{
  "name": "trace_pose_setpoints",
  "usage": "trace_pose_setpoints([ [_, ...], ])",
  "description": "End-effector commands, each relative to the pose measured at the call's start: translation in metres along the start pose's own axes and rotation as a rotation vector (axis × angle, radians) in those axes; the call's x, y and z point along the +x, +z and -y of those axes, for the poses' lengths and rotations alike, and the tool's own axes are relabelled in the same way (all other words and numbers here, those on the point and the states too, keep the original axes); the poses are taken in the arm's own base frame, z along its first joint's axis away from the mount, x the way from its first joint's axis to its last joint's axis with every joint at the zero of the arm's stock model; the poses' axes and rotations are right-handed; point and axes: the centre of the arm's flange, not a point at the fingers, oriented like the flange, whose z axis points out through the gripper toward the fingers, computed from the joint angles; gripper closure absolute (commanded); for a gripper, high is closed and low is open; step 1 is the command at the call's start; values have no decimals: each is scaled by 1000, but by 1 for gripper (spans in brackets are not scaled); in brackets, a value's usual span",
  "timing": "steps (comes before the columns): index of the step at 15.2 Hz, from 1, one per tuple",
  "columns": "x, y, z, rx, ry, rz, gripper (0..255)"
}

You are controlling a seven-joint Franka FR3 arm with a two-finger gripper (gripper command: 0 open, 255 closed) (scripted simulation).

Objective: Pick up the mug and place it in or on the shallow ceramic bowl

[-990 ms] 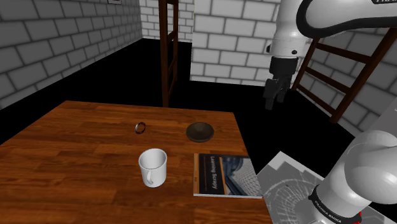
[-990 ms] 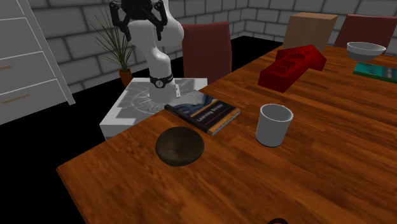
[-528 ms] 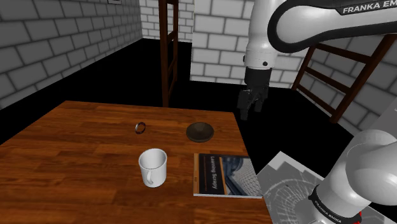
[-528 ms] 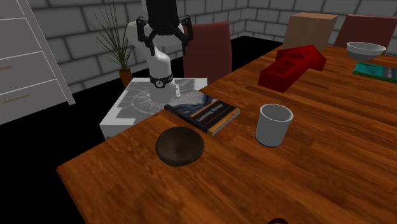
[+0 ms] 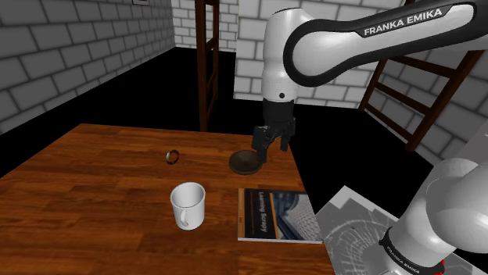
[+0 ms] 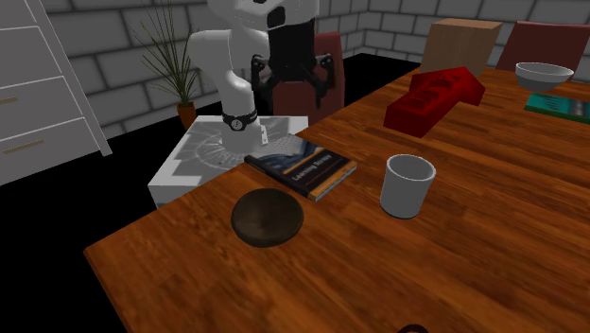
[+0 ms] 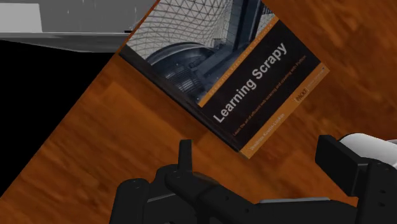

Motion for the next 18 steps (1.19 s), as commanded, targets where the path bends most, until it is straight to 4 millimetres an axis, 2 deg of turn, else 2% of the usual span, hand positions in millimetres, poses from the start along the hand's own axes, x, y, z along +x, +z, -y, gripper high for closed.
trace_pose_setpoints([
  [1,12,7,23,4,1,0,0],
  [15,102,62,172,25,5,2,0],
  [18,103,74,174,26,6,2,0],
])
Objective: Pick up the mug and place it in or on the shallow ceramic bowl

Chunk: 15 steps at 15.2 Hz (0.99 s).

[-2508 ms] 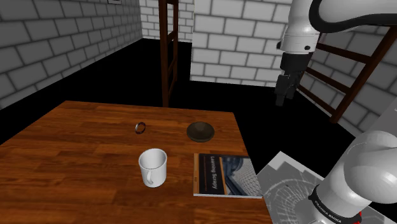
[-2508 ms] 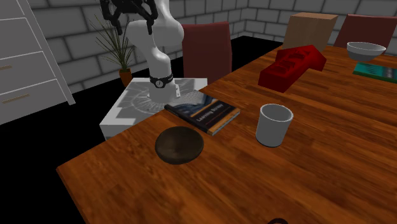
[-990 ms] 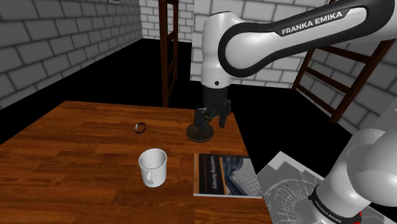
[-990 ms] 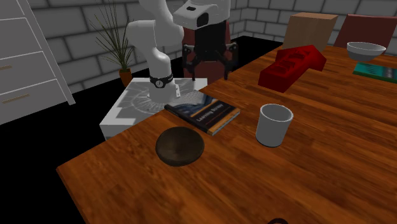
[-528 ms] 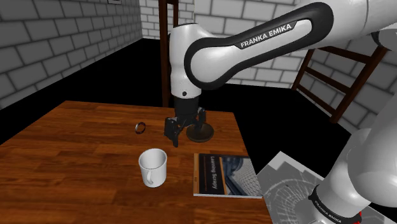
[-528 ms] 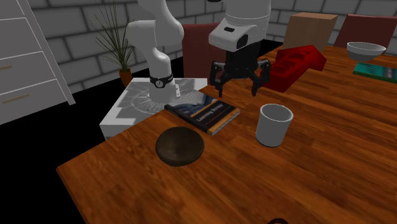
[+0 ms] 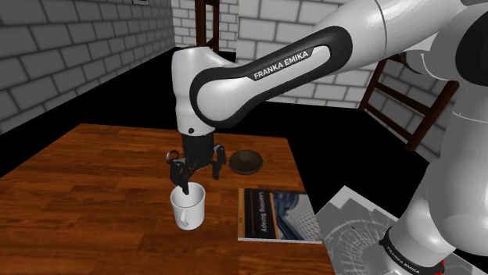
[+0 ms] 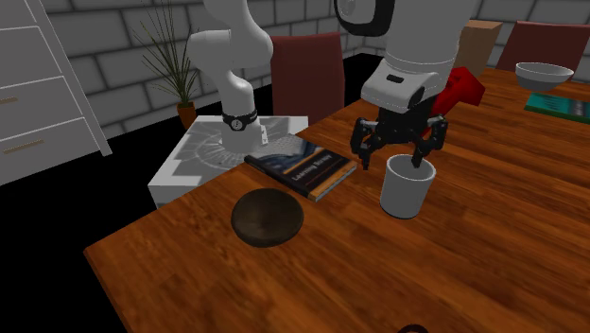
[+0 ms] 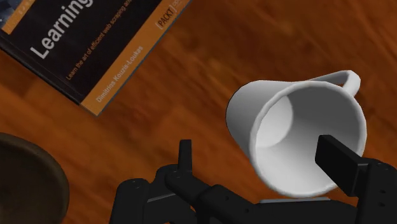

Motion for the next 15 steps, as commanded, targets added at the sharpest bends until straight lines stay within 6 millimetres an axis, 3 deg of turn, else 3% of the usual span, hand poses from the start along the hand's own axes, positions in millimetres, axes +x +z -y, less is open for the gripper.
trace_pose_setpoints([
  [1,1,10,1,0,0,0,0],
  [5,1,34,1,0,0,0,0],
  [13,1,34,1,0,0,0,0],
  [14,1,34,1,0,0,0,255],
  [15,1,34,1,0,0,0,255],
])
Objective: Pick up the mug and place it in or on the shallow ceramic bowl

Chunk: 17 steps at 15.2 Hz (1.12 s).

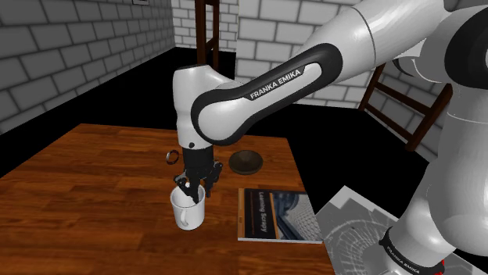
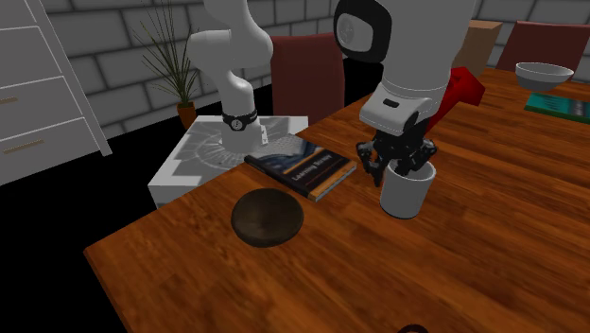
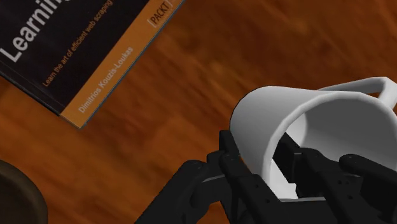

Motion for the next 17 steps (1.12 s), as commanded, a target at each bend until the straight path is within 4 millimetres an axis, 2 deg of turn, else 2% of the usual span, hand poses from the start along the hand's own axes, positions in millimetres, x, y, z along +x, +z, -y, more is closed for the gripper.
trace_pose_setpoints([
  [1,0,0,0,0,0,0,255],
  [8,0,0,0,0,0,0,255],
  [17,-7,-47,3,0,0,0,255],
])
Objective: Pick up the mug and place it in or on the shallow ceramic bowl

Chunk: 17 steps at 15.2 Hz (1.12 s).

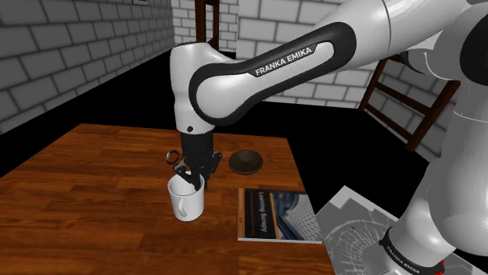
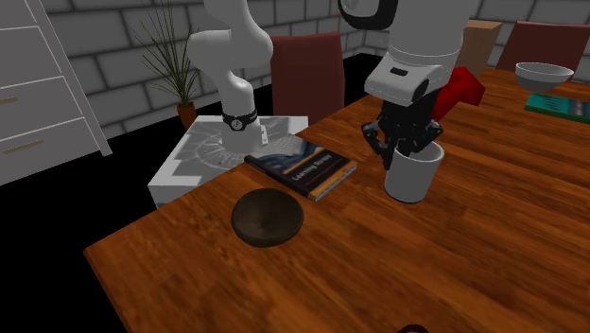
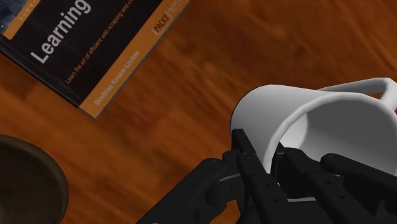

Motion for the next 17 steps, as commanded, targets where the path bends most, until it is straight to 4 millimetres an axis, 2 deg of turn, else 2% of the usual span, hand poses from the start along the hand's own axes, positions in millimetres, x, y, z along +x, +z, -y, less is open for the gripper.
trace_pose_setpoints([
  [1,-2,-11,0,0,0,0,255],
  [14,-12,-78,4,0,0,0,255],
  [17,-6,-85,-35,0,0,0,255],
])
